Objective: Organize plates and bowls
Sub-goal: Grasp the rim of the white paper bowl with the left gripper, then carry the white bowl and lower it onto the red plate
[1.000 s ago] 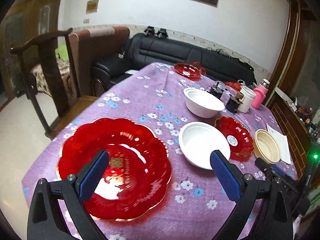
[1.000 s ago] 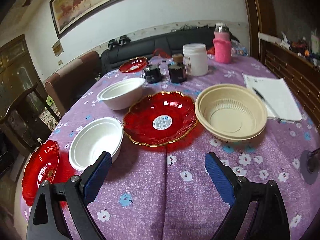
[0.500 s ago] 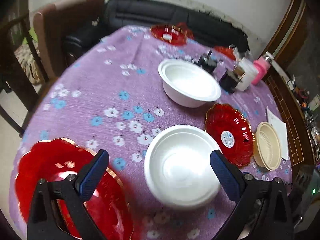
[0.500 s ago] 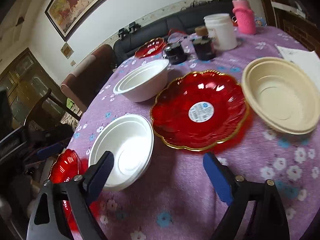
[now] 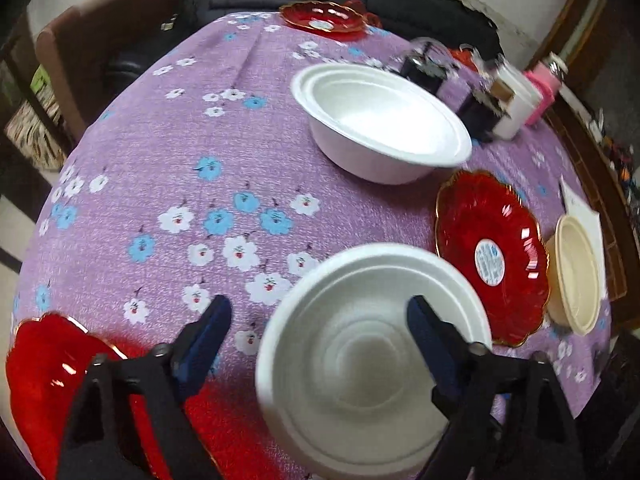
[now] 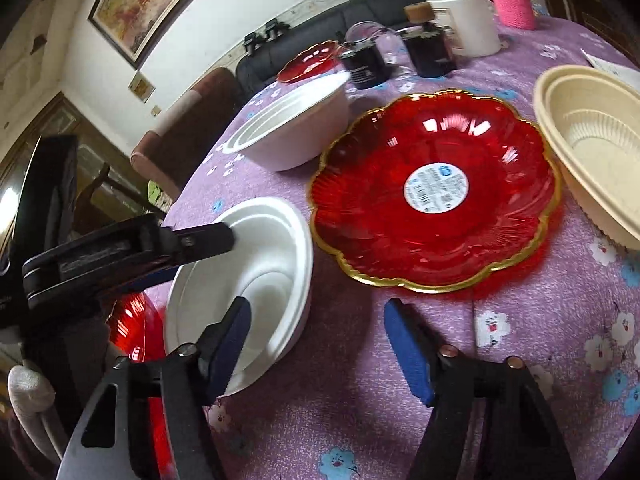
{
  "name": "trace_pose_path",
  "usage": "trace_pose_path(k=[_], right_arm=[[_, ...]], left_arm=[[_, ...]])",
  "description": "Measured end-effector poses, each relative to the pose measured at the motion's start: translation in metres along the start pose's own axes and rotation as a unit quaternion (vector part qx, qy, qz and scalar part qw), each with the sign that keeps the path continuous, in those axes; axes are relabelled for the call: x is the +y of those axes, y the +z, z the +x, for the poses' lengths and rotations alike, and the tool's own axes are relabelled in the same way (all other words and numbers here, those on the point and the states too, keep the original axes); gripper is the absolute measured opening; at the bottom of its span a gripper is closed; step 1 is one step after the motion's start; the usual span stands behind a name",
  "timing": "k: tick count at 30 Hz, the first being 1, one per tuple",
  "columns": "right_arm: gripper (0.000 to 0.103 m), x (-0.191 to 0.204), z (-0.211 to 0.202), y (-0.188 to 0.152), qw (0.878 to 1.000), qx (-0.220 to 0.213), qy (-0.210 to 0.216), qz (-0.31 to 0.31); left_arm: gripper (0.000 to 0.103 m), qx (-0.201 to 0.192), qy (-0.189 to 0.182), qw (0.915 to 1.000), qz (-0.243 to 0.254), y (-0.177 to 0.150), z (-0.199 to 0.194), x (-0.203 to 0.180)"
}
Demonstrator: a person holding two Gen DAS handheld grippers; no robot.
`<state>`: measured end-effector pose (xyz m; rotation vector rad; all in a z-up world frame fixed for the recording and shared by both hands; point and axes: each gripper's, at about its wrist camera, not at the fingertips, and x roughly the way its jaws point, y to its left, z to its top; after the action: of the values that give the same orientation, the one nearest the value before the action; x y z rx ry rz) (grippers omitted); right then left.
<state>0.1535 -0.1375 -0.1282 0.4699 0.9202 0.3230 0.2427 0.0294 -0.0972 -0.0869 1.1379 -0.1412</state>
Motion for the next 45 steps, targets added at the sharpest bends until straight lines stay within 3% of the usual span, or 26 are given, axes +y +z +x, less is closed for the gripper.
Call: trace_pose_path(k=[2, 5, 6, 9, 11, 16, 25, 35, 45], right_arm=[[0.069, 0.003, 0.001, 0.000, 1.000, -0.001, -0.003, -0.008], [0.059, 0.001, 0.003, 0.000, 1.000, 0.003, 0.002, -0.006], [0.051, 0.000, 0.004, 0.001, 1.000, 0.006, 0.007, -0.004], [0.032, -0.001, 0.002, 0.000, 0.999, 0.011, 0.033, 0.001], [0.027, 0.002, -0.001, -0.001, 1.000, 0.003, 0.019, -0.008], [0.022, -0.005, -0.009, -0.001, 1.000, -0.008, 0.022, 0.004], [0.021, 0.003, -0.023, -0.008, 0.999, -0.021, 0.028, -0.007], [0.021, 0.047, -0.063, -0.023, 0.997, -0.046, 0.036, -0.049], [0.021, 0.104, -0.072, -0.044, 0.993, -0.040, 0.030, -0.104]], left_arm=[[0.059, 0.007, 0.007, 0.9998, 0.020, -0.002, 0.004, -0.008], [0.047, -0.005, 0.041, 0.9982, 0.043, -0.005, 0.003, -0.015], [0.045, -0.008, 0.046, 0.9979, 0.045, -0.006, 0.003, -0.015], [0.039, -0.020, 0.047, 0.9979, 0.040, -0.008, -0.005, -0.015], [0.033, -0.026, 0.044, 0.9978, 0.043, -0.010, -0.011, -0.017], [0.032, -0.036, 0.038, 0.9977, 0.044, -0.020, -0.023, -0.023], [0.032, -0.052, 0.038, 0.9974, 0.031, -0.043, -0.048, -0.022], [0.032, -0.094, 0.018, 0.9954, 0.010, -0.070, -0.097, 0.000], [0.033, -0.125, -0.012, 0.9914, -0.036, -0.103, -0.139, 0.052]])
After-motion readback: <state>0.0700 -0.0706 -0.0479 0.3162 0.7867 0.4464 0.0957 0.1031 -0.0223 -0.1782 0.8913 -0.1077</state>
